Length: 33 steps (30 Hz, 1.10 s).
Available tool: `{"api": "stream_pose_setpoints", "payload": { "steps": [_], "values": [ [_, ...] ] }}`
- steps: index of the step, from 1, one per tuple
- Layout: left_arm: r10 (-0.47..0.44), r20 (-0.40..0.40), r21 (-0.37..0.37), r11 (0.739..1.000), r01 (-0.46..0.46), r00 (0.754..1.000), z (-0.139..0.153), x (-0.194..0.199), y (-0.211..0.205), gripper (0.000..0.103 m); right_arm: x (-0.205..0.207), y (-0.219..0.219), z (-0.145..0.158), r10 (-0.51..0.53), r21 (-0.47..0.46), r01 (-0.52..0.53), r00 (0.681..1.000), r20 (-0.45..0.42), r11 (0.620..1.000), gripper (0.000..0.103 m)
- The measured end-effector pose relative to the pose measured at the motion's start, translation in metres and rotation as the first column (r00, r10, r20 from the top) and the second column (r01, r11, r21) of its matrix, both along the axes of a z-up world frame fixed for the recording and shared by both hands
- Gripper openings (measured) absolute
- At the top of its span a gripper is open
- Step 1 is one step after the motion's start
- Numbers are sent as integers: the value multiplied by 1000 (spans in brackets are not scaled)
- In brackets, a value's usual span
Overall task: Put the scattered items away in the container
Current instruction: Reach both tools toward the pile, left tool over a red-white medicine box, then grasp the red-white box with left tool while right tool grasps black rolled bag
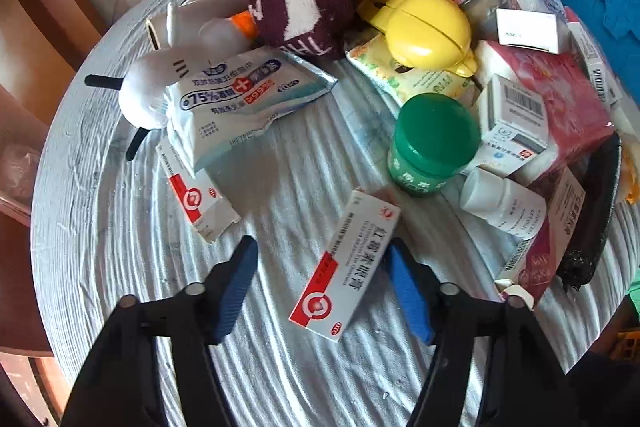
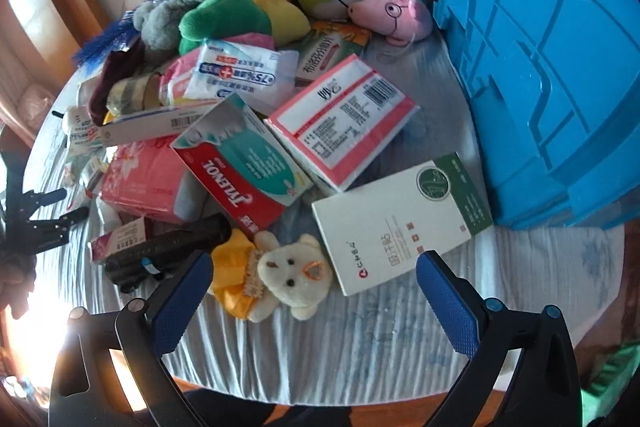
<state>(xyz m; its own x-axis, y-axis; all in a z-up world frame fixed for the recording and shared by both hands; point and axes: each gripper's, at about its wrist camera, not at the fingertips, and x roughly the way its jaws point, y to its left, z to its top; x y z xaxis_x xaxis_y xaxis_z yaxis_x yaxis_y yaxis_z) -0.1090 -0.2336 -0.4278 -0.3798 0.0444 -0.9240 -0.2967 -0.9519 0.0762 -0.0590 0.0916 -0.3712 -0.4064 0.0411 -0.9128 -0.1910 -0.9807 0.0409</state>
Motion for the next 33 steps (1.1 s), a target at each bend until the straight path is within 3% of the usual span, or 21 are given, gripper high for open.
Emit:
{"api": "stream_pose_setpoints", "payload": {
  "steps": [1, 6, 9, 15, 19, 23, 27, 30, 33],
  "values": [
    [-17, 3, 4, 1000, 17, 1000, 2, 2, 4, 31, 0, 2, -5, -18, 11, 18, 1000, 10, 1000, 103],
    [-15, 1, 36, 999, 15, 1000, 18, 9, 9, 28, -6, 16, -24, -135, 36, 133, 990, 49, 990, 103],
    [3, -4, 54, 999, -3, 1000, 29, 11, 4, 28, -12, 15, -26, -142, 20, 141, 989, 46, 990, 103],
    [39, -36, 82, 996, -36, 999, 43, 15, -5, 28, -17, -26, -11, 22, 22, -21, 999, -24, 1000, 103],
    [50, -53, 87, 995, -46, 997, 49, 20, -5, 28, -25, -61, -9, 167, -28, -169, 984, -59, 985, 103],
    [61, -65, 94, 994, -55, 996, 51, 32, -5, 28, -35, -99, -22, 316, -38, -317, 948, -29, 948, 103],
    [66, -66, 93, 994, -60, 996, 42, -7, -31, 28, -35, -128, -25, 429, 19, -428, 903, -33, 903, 103],
    [88, -65, 96, 992, -81, 994, 42, -5, -37, 28, -36, -141, -32, 493, 56, -492, 870, -16, 869, 103],
    [108, -65, 100, 990, -101, 992, 42, -4, -43, 28, -34, -156, -42, 585, 106, -583, 811, 13, 806, 103]
  ]
}}
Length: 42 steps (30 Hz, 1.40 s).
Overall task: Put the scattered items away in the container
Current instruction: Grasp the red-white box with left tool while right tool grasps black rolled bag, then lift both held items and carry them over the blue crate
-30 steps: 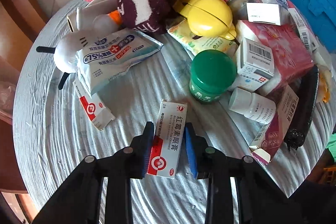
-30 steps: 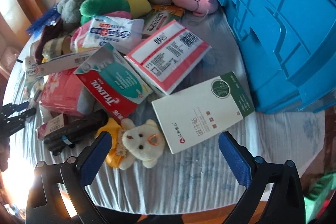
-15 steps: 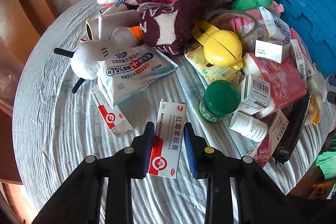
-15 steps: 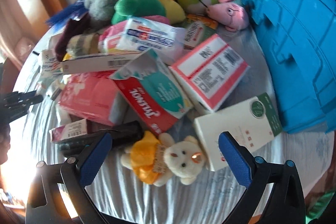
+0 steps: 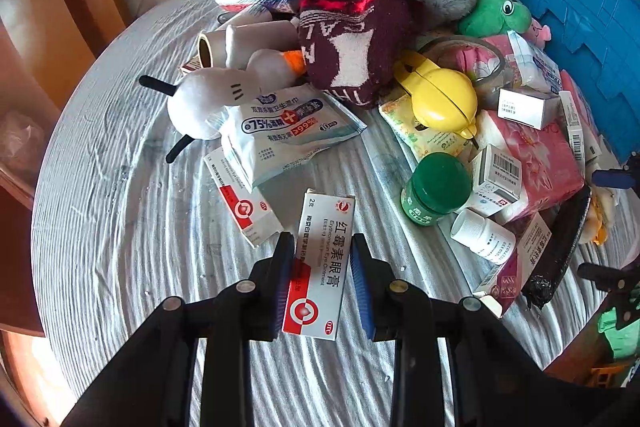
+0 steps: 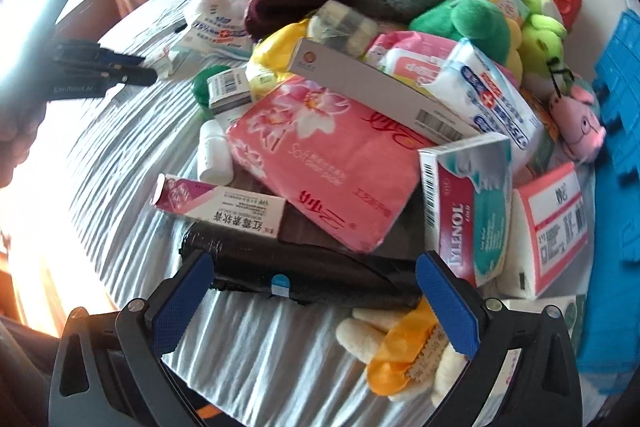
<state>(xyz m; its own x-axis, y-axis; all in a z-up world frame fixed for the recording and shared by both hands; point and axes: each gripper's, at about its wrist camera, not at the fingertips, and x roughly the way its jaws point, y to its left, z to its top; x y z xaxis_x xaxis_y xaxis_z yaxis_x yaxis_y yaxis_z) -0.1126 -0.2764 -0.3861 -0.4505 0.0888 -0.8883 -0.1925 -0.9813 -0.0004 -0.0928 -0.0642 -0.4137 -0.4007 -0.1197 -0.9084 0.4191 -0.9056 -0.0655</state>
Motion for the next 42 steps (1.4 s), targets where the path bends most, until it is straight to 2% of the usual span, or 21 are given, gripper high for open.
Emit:
{"api": "stream_pose_setpoints", "payload": {
  "steps": [4, 8, 14, 19, 29, 32, 34, 38, 42],
  "values": [
    [15, -4, 1, 1000, -15, 1000, 1, 2, -4, 28, 2, -20, -22, 137, 81, -138, 990, 20, 987, 103],
    [33, -6, 4, 999, -33, 999, 1, 8, -7, 28, -5, -23, -35, 170, 97, -174, 984, 55, 980, 101],
    [51, -5, 5, 999, -51, 999, -1, 13, -8, 28, -13, -18, -34, 182, 42, -188, 978, 105, 981, 74],
    [51, -9, 6, 999, -51, 999, -1, 13, -6, 28, -8, -16, -29, 240, -41, -236, 959, 150, 971, 43],
    [43, -12, -3, 999, -43, 999, 0, 15, 1, 28, -10, -33, -39, 258, -49, -253, 957, 136, 966, 49],
    [49, -18, -5, 999, -49, 999, 3, 15, -1, 28, -10, -33, -38, 263, -76, -254, 955, 136, 964, 43],
    [53, -25, -5, 999, -53, 998, 5, 16, -2, 28, -4, -37, -34, 287, -104, -275, 949, 133, 956, 35],
    [62, -40, -1, 998, -62, 997, 12, 15, -4, 28, 3, -42, -20, 293, -129, -278, 949, 114, 952, 31],
    [61, -62, 7, 998, -61, 996, 21, 13, -3, 28, 2, -30, 8, 237, -160, -223, 968, 76, 962, 29]
  ]
}}
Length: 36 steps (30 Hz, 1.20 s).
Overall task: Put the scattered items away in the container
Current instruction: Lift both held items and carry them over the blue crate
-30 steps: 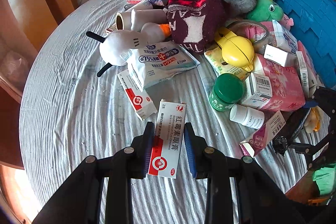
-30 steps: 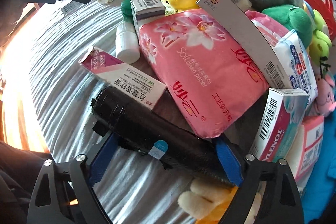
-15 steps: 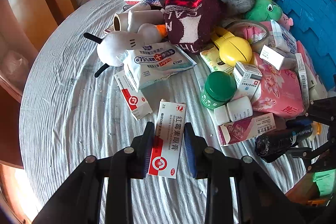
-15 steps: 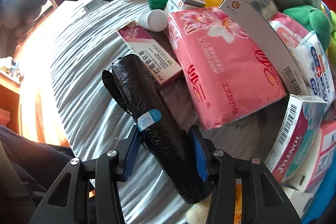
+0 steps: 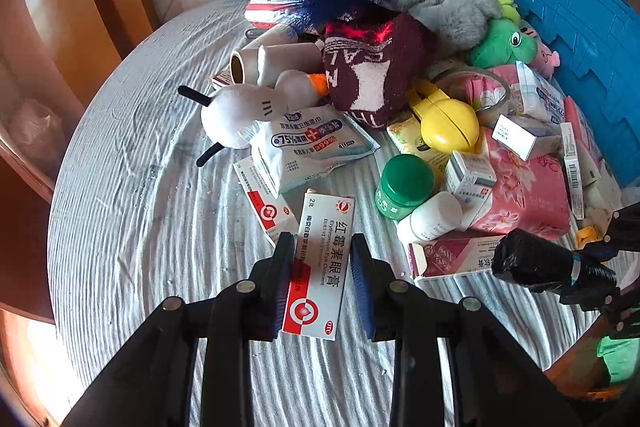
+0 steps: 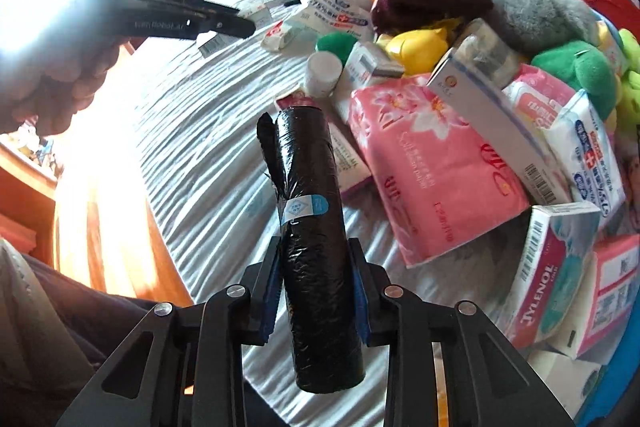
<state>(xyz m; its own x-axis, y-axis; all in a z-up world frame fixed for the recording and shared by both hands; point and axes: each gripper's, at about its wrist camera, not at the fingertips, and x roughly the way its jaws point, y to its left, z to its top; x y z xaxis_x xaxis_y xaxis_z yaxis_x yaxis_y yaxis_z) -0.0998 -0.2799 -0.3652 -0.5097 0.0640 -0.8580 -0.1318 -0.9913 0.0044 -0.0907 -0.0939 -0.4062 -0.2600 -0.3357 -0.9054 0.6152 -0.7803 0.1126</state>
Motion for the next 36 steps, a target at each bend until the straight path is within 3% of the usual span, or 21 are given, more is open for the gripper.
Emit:
{"api": "stream_pose_setpoints", "payload": {
  "steps": [8, 16, 27, 36],
  "values": [
    [-11, -61, 12, 1000, 12, 998, 31, -8, 11, 28, -10, 33, 47, -142, 10, 143, 988, -65, 990, 29],
    [-25, -144, 25, 999, 29, 989, 87, -18, 27, 28, -12, 50, 100, -276, 8, 280, 951, -143, 960, 29],
    [-52, -270, 41, 997, 65, 962, 176, -28, 51, 28, 0, 86, 207, -454, -97, 445, 848, -274, 890, 29],
    [-52, -336, 62, 995, 77, 940, 239, -30, 74, 28, 13, 121, 265, -546, -185, 514, 769, -333, 837, 29]
  ]
}}
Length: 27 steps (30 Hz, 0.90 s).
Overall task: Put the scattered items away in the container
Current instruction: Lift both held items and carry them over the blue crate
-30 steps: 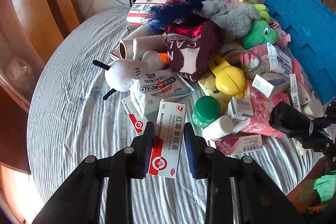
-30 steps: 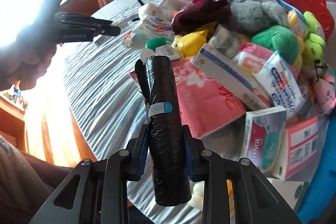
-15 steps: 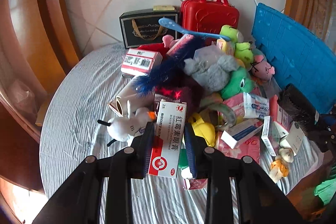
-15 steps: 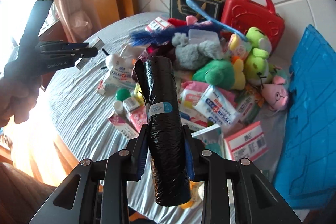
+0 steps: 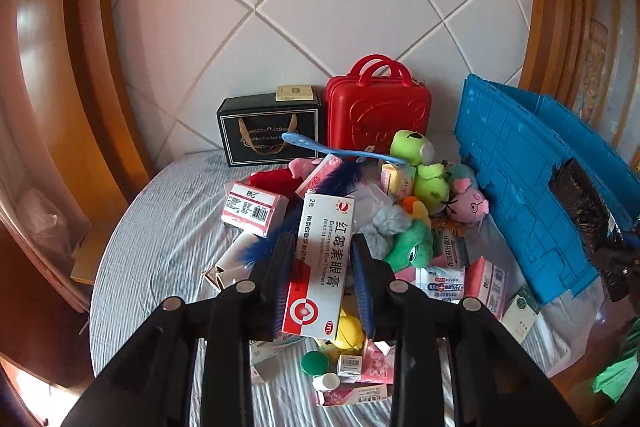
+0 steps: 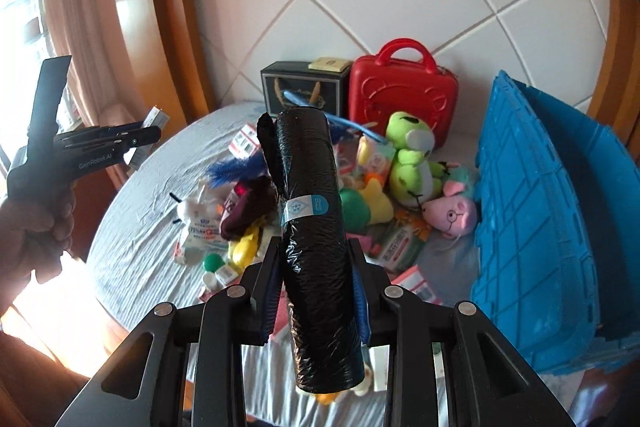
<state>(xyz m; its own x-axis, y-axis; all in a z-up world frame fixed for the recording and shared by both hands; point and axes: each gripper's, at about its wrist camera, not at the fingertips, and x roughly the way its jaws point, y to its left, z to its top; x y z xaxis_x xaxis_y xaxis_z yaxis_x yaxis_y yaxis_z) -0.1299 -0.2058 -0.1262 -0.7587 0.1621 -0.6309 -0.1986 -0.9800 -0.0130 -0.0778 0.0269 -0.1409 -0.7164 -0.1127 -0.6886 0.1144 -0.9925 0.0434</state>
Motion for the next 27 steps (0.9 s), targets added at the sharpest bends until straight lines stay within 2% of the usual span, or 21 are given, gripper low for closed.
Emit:
{"api": "stream_pose_setpoints", "payload": {
  "steps": [14, 27],
  "values": [
    [-63, -82, 20, 998, 65, 995, 65, 6, 96, 28, 13, 77, 62, -39, -38, 34, 991, -127, 999, 30],
    [-160, -101, -3, 987, 161, 982, 91, -6, 222, 28, 36, 193, 88, -131, -49, 124, 973, -189, 991, 30]
  ]
}}
